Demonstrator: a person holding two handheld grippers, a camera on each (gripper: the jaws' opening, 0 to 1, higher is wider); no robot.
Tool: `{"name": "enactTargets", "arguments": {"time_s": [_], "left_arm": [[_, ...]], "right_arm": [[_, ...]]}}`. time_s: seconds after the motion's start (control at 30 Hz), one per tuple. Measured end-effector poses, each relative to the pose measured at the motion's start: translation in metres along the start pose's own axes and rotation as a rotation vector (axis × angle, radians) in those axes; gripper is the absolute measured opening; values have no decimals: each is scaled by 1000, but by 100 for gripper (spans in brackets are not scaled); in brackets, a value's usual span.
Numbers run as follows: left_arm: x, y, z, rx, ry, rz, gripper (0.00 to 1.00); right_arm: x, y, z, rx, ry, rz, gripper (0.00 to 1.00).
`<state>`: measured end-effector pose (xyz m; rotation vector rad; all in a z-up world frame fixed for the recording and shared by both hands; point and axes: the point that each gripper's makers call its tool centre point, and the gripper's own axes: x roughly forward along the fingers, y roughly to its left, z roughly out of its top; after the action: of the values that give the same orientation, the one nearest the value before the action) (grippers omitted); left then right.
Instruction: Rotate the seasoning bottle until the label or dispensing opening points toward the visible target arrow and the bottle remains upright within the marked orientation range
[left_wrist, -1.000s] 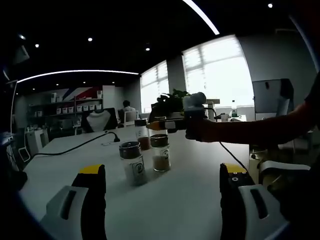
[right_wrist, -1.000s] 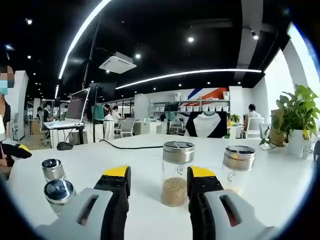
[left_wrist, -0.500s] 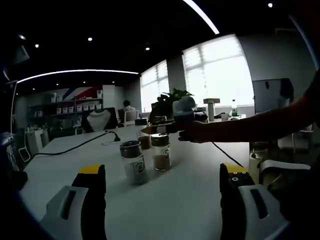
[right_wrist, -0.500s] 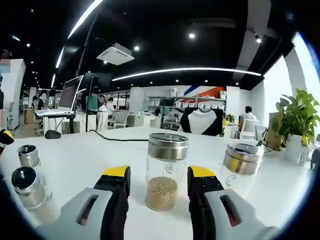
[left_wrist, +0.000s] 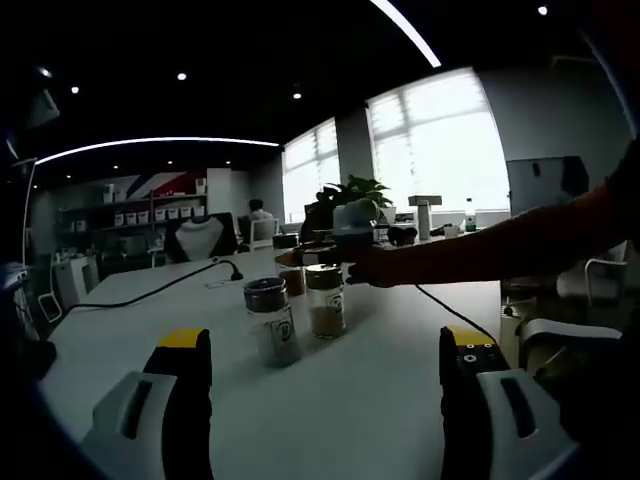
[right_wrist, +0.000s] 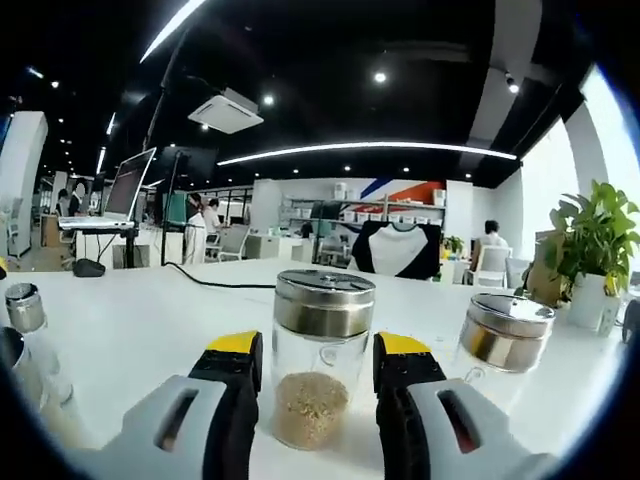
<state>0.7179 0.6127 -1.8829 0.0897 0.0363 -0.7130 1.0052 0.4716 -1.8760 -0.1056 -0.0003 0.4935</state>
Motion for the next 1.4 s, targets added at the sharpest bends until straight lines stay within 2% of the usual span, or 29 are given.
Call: {"name": "enactTargets", "arguments": {"time_s": [0.03, 0.13, 0.3, 0.5, 0.73, 0.8, 1.0, 1.3, 1.4], "left_arm": [[0, 0, 1, -3, -2, -2, 100], [2, -3, 2, -4, -6, -10, 100], [4, -6, 0, -3, 1, -19, 100], [3, -6, 0, -5, 2, -18, 100], [2, 0, -1, -10, 1, -7, 100], [0, 3, -1, -11, 0, -1, 100], [-2, 7, 2, -22, -15, 7, 100], [3, -3, -1, -27, -11, -22, 100], [4, -7, -1, -28, -14, -33, 100]], "right_arm": [[1, 0, -1, 22, 2, 0, 41], [4, 1, -1, -8, 7, -4, 41], [6, -1, 0, 7, 4, -15, 39], [10, -1, -1, 18, 8, -22, 39], [6, 0, -1, 49, 23, -17, 38], [3, 0, 0, 56, 29, -13, 37], [-8, 1, 10, 84, -21, 13, 37], [-41, 6, 28, 146, -71, 56, 37], [-53, 8, 29, 205, -62, 69, 37]]}}
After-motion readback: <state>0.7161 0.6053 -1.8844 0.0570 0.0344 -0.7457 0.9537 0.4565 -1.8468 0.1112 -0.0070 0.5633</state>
